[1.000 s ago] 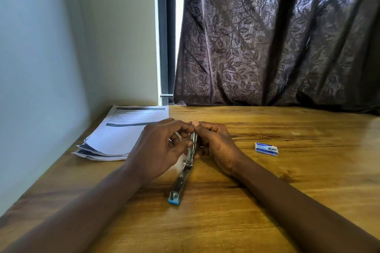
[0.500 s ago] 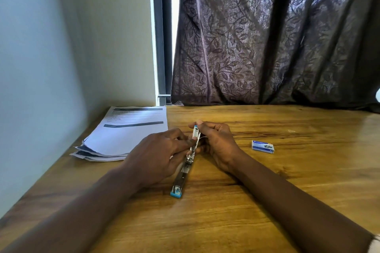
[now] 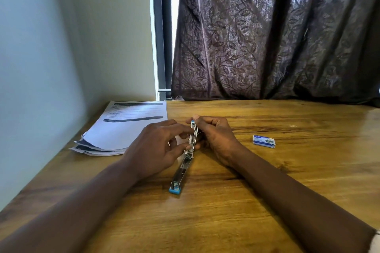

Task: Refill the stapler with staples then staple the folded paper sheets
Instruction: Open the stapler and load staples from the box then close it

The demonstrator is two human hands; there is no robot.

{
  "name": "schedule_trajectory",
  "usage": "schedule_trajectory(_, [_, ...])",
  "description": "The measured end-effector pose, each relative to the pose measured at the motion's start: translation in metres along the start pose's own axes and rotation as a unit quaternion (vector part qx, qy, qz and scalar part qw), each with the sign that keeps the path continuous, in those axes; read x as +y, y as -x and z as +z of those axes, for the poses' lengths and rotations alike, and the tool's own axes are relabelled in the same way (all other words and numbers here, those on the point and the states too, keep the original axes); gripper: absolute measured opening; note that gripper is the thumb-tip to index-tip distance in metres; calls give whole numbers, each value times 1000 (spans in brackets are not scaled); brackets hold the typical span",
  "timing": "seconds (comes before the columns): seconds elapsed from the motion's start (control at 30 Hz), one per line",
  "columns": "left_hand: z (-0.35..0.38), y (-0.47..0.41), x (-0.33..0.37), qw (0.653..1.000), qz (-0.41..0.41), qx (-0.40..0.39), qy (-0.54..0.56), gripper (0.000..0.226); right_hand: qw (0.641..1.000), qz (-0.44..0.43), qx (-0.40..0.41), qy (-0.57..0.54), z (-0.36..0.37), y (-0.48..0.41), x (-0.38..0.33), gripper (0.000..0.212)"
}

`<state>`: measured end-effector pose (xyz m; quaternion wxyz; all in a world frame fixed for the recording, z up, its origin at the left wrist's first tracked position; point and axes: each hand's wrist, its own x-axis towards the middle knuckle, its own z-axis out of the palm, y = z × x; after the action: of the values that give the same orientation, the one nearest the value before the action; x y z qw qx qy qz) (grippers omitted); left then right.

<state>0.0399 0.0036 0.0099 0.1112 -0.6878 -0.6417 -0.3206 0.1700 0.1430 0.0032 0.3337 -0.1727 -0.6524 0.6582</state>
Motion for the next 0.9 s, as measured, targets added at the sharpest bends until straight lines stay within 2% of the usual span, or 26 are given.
schedule_trajectory(0.23, [-3,1,0,1000,12,-29,3,23,1000,3,6,7,0,1,-1,31])
schedule_trajectory(0.53, [-6,1,3,997,40,-47,-40,23,1000,7,-6,6,1,3,-1,30])
schedule_trajectory(0.73, [0,0,3,997,-1,-59,56,14,998,-19,-25,57,3,3,3,30])
schedule_trajectory(0.9, [4,-2,0,981,-64,-87,159,9,997,-30,-24,71,2,0,6,31])
